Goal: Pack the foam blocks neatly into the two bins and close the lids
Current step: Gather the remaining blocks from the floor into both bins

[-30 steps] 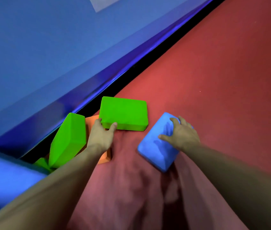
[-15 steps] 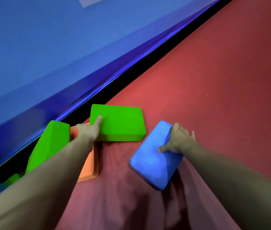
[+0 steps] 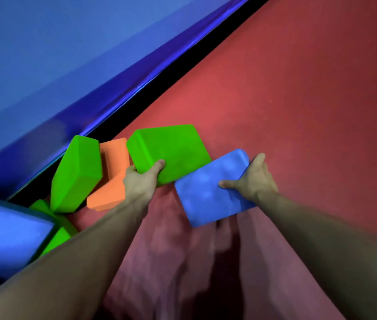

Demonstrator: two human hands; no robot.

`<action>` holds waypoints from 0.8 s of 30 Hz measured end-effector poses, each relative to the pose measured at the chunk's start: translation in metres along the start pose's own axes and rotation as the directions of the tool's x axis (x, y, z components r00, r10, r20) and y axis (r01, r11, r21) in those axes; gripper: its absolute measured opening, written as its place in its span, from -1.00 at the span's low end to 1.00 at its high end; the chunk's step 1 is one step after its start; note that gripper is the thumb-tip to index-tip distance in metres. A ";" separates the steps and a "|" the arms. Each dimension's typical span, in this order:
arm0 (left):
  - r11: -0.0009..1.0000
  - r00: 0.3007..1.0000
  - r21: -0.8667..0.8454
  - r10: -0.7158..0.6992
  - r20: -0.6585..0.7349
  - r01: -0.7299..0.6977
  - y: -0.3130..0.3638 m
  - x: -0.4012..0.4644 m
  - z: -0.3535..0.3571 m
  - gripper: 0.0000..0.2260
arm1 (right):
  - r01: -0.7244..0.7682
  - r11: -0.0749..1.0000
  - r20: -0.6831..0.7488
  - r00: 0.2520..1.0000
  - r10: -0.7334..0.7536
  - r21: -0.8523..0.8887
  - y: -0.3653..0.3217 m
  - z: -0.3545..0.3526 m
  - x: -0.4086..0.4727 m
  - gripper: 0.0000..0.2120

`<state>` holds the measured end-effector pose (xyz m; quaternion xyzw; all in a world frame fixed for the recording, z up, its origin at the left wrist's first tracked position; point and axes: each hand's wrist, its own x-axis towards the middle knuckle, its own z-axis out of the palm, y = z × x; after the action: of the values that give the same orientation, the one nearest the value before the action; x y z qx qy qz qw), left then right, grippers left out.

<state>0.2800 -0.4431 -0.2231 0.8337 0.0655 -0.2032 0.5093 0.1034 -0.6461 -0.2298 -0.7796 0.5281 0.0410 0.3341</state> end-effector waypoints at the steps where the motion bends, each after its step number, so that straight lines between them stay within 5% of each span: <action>1: 1.000 1.000 0.017 0.010 -0.016 -0.010 -0.001 -0.013 -0.007 -0.15 | 0.018 1.000 -0.031 0.999 -0.018 0.005 -0.001 -0.003 -0.020 0.03; 10: 0.985 0.978 0.055 0.169 -0.122 -0.163 -0.019 -0.098 -0.074 -0.02 | 0.232 0.972 -0.186 0.954 -0.233 -0.030 0.000 -0.007 -0.139 -0.21; 15: 0.970 0.956 -0.066 0.217 -0.198 -0.234 -0.031 -0.145 -0.122 -0.17 | 0.346 0.938 -0.224 0.913 -0.340 -0.010 0.004 -0.020 -0.202 -0.28; 24: 0.907 0.876 -0.106 0.357 -0.324 -0.409 0.063 -0.379 -0.299 -0.07 | 0.625 0.780 -0.350 0.723 -0.595 -0.034 -0.031 -0.163 -0.443 -0.31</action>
<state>0.0370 -0.1742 0.1010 0.8042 -0.0082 0.0361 0.5932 -0.1115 -0.3790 0.0955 -0.8893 0.2930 -0.2301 0.2653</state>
